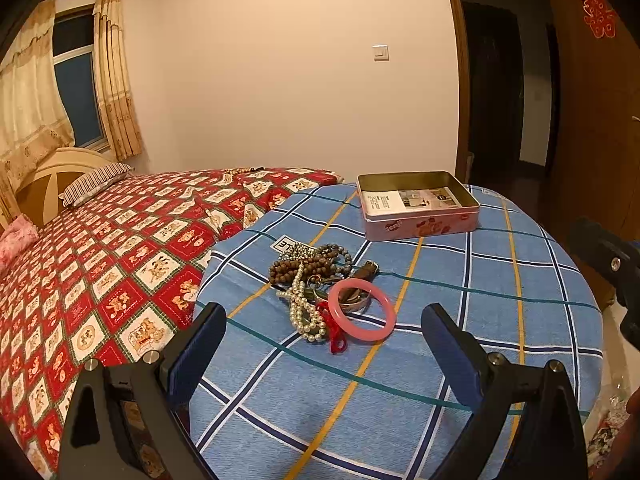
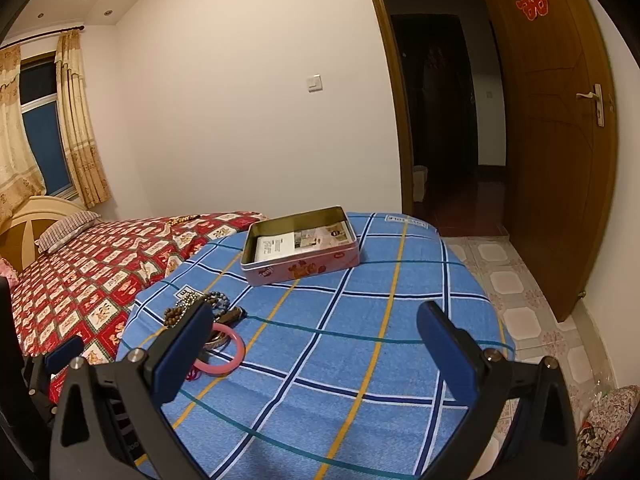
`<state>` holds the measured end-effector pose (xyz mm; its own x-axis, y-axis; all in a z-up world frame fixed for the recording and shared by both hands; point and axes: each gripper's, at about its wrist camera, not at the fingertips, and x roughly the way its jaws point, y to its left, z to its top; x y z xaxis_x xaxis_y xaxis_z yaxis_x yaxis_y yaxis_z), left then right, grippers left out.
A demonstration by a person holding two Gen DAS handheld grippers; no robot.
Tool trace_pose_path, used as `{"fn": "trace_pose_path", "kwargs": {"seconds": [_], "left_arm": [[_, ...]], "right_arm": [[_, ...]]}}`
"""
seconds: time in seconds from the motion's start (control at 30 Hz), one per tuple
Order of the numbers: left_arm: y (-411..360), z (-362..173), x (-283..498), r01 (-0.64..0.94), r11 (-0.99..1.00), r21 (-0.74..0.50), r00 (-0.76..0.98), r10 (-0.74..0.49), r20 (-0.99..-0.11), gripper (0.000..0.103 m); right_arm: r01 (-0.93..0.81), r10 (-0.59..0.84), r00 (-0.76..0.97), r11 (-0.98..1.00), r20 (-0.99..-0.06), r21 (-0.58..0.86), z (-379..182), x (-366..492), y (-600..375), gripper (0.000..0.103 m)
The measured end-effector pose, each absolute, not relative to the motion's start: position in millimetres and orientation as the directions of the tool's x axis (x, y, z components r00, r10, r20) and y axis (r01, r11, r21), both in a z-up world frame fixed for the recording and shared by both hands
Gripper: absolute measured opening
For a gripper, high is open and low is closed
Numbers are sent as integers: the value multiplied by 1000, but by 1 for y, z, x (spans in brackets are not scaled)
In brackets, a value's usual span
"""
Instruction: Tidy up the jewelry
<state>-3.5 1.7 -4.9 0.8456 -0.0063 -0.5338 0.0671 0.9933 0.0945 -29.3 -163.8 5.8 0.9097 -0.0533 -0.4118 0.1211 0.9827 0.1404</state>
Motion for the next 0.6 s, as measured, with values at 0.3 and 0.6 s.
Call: {"fn": "trace_pose_path", "kwargs": {"seconds": [0.3, 0.6], "left_arm": [[1, -5, -3, 65, 993, 98, 844, -3, -536, 98], [1, -6, -3, 68, 993, 99, 844, -4, -536, 98]], "right_arm": [[122, -53, 910, 982, -412, 142, 6, -29, -164, 103], [122, -53, 909, 982, -412, 143, 6, -29, -164, 103]]}}
